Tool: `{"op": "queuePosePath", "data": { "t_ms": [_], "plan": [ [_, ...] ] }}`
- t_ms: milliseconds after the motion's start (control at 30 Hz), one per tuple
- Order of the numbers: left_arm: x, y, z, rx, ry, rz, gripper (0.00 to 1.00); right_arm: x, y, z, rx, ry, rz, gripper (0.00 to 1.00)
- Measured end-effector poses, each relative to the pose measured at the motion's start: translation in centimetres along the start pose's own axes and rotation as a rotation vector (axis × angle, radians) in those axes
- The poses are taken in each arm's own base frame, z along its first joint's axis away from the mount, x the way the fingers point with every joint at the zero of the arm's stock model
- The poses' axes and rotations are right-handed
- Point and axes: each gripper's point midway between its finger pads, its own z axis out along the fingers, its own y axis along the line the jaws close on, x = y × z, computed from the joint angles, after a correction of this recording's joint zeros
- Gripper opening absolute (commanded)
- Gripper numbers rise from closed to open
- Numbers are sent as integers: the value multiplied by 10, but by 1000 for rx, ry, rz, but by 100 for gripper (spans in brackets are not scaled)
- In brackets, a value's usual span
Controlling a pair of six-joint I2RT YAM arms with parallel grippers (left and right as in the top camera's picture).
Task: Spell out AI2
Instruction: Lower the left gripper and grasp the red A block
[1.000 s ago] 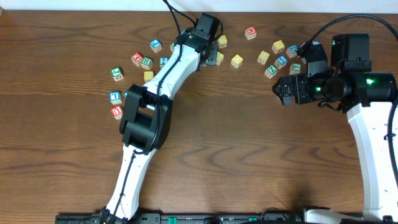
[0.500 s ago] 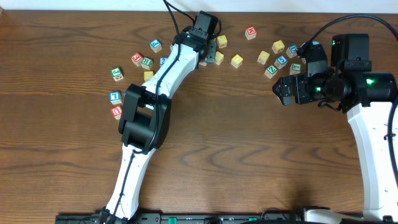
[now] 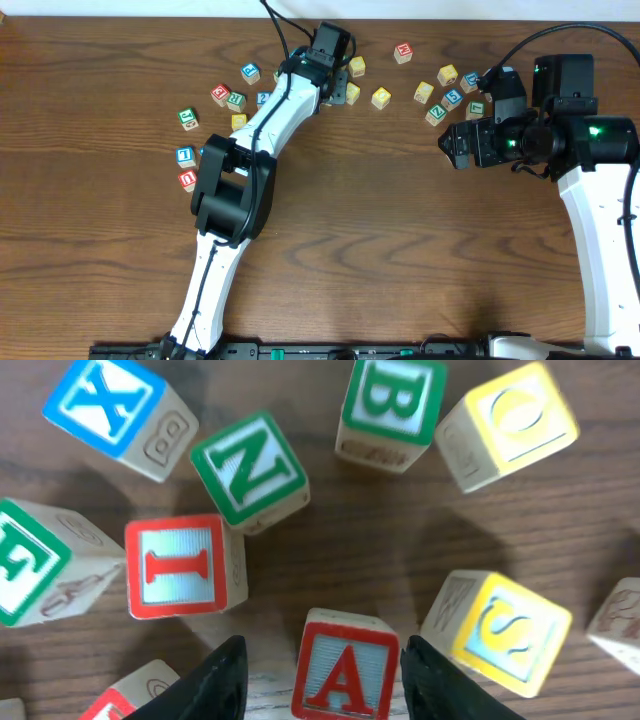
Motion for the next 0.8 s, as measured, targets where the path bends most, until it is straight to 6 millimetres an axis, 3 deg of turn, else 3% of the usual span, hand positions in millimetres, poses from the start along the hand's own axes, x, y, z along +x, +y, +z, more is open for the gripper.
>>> {"op": "queuePosePath", "data": {
  "t_ms": [200, 800],
  "plan": [
    [13, 2, 10, -5, 18, 2, 49, 0, 0, 0, 0, 0, 0, 99],
    [10, 2, 10, -1, 5, -1, 34, 0, 0, 0, 0, 0, 0, 99]
  ]
}}
